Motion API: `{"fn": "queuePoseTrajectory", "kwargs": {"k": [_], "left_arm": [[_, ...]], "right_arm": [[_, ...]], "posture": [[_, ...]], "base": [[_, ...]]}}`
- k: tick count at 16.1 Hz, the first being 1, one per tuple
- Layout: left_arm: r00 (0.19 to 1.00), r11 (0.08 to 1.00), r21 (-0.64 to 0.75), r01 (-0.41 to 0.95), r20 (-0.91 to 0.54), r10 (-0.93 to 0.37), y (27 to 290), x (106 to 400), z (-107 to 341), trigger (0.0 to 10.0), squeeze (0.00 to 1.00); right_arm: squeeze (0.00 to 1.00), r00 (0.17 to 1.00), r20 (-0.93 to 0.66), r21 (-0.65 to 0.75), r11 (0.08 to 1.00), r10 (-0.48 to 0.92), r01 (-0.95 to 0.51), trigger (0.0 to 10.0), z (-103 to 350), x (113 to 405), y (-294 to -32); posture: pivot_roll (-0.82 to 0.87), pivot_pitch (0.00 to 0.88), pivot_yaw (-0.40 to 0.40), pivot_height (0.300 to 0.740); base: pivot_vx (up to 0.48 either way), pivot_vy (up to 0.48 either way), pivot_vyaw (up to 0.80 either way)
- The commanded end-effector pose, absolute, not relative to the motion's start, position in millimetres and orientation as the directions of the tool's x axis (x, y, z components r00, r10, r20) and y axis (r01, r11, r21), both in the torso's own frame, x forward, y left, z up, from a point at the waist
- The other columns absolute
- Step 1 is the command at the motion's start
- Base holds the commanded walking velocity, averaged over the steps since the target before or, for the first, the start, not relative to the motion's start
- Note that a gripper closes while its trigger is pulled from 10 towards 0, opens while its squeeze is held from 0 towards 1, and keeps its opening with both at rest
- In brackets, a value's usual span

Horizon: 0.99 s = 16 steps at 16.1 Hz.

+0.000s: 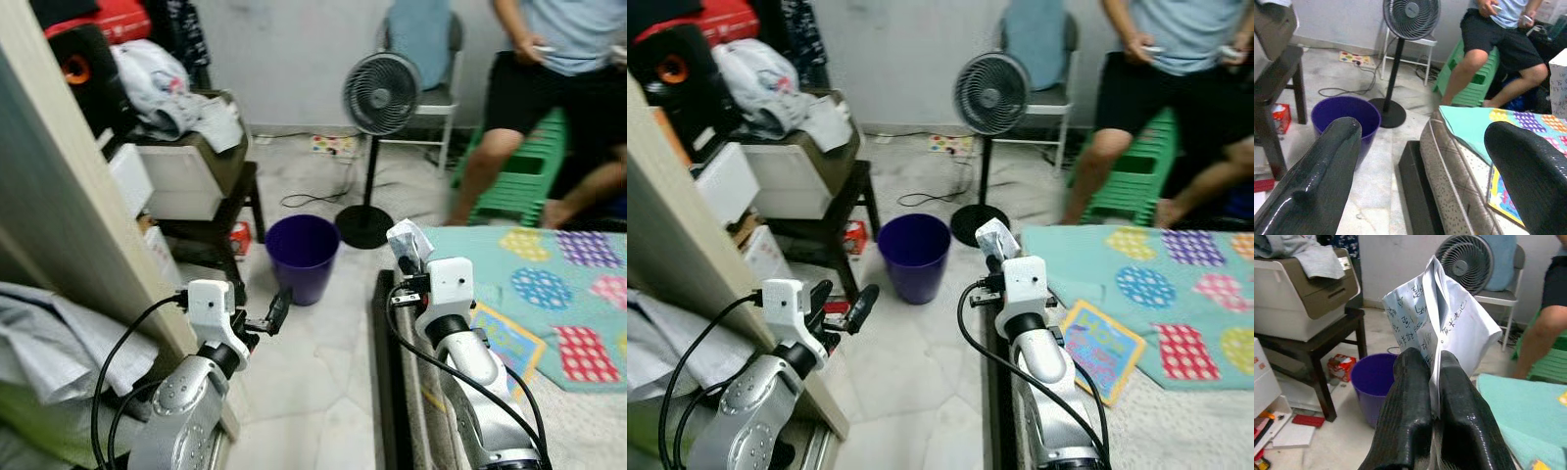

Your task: Clean up the room

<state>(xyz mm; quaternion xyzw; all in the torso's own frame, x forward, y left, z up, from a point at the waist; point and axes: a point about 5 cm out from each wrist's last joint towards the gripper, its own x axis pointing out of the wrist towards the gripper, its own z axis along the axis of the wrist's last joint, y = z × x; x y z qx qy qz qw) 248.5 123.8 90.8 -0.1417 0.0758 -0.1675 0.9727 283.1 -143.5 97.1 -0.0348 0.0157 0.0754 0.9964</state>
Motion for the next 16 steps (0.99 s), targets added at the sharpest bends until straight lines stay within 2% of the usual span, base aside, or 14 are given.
{"fn": "queuePoseTrajectory", "kwargs": {"k": [1,16], "left_arm": [[0.932,0.906,-0.293,0.305,-0.102,-0.347,124.7,250.1,91.4,10.0,0.00],[0.931,0.903,-0.303,0.305,-0.104,-0.350,124.2,251.0,89.6,10.0,0.00]], "right_arm": [[0.00,0.989,-0.028,-0.067,0.987,0.142,-0.144,10.0,100.4,284.8,-143.5],[0.00,0.988,-0.027,-0.074,0.985,0.152,-0.153,10.0,100.2,285.6,-143.1]], "posture": [[-0.11,0.000,0.046,0.740],[-0.10,0.000,0.042,0.740]], "base": [[0.000,0.000,-0.80],[0.000,0.000,-0.80]]}}
